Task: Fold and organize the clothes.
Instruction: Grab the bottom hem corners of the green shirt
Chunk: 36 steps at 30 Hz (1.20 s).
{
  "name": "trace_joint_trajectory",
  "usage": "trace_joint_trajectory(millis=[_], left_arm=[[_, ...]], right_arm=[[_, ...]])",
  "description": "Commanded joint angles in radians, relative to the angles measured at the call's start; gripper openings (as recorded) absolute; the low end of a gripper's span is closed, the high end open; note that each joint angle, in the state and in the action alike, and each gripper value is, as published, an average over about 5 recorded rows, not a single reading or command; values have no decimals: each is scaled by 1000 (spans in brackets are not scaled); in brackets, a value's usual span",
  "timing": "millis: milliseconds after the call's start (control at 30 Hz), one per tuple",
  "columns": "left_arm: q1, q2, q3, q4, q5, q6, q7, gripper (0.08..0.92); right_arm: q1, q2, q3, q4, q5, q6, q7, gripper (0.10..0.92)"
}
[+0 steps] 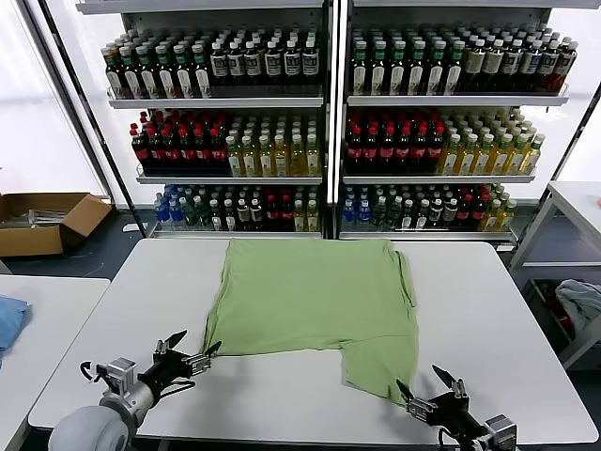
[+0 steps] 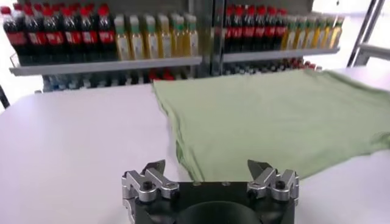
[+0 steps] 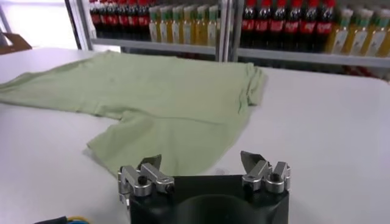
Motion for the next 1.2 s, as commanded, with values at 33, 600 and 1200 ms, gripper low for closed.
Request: trace_joint_trajectory(millis=[33, 600, 1200], left_arm=[[-102, 23, 69, 98, 1, 49, -47, 823], [-83, 3, 80, 87, 1, 50, -36, 411], [2, 12, 69, -14, 26, 50, -25, 96]], right_arm=[[32, -4, -59, -1, -26, -70, 21, 822], [23, 26, -82, 20, -35, -78, 30, 396], [-29, 39, -38, 58, 18, 33, 6, 107]])
